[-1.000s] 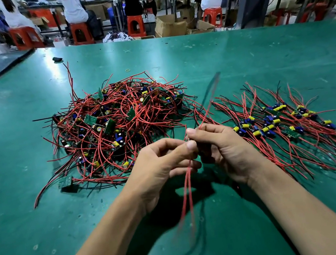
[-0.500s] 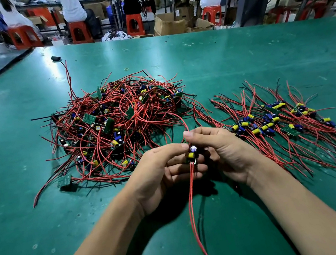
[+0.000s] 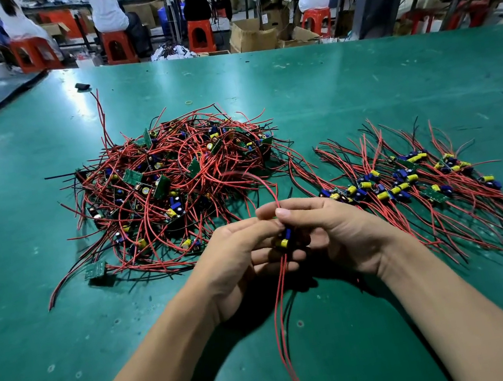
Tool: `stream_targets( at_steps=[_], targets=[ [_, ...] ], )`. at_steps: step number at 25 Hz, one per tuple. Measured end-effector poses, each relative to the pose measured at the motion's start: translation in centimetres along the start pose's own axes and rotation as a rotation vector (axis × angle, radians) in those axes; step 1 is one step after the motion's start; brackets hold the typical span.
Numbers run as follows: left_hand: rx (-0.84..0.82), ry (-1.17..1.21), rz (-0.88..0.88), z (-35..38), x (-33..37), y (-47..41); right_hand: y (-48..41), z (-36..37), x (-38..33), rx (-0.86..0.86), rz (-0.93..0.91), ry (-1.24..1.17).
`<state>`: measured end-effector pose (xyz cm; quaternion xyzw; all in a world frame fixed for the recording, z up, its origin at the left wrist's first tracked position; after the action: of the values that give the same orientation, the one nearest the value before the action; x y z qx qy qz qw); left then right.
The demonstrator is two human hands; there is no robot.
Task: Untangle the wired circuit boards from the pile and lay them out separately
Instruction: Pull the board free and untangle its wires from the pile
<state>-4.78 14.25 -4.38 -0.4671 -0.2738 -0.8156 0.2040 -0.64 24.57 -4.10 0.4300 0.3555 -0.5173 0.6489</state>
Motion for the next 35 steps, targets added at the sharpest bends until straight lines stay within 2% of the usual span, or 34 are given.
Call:
stream_targets(
  at_steps=[6, 10, 14, 22, 29, 35],
  targets=[
    [-0.026, -0.027, 0.002, -0.1, 0.3, -0.1, -0.4, -0.5, -0.1, 0.094, -0.066, -0.021],
    [0.044, -0.056, 0.018, -0.5, 0.5, -0.2, -0.5, -1.0, -0.5, 0.22, -0.143, 0.07],
    [0.079, -0.104, 0.016, -0.5, 0.7, -0.1, -0.2, -2.1, -1.2, 0.428, -0.248, 0.269],
    [-0.008, -0.238, -0.01, 0.1, 0.5, 0.1, 1.0, -5.3, -2.2, 0.712, -0.39, 0.148],
    [-0.046, -0.25, -0.031, 0.3, 0.4, 0.2, 1.7, -6.4, -3.1, 0.82, -0.559, 0.043],
    [-0.009, -0.148, -0.005, -0.7, 0.5, 0.0, 1.1, -6.3, -2.8, 0.672, -0.505, -0.083]
  ],
)
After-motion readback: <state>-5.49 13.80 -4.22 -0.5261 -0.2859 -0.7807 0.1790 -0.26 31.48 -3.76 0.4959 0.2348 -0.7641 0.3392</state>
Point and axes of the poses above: each hand's wrist, its own y-axis away from the middle knuckle, its own z-axis out of the palm, x = y × z, the point moved 7 cm from there along -y, towards the middle knuckle, and after that the axes turned 5 degrees about -x, right-handed, at the moved point
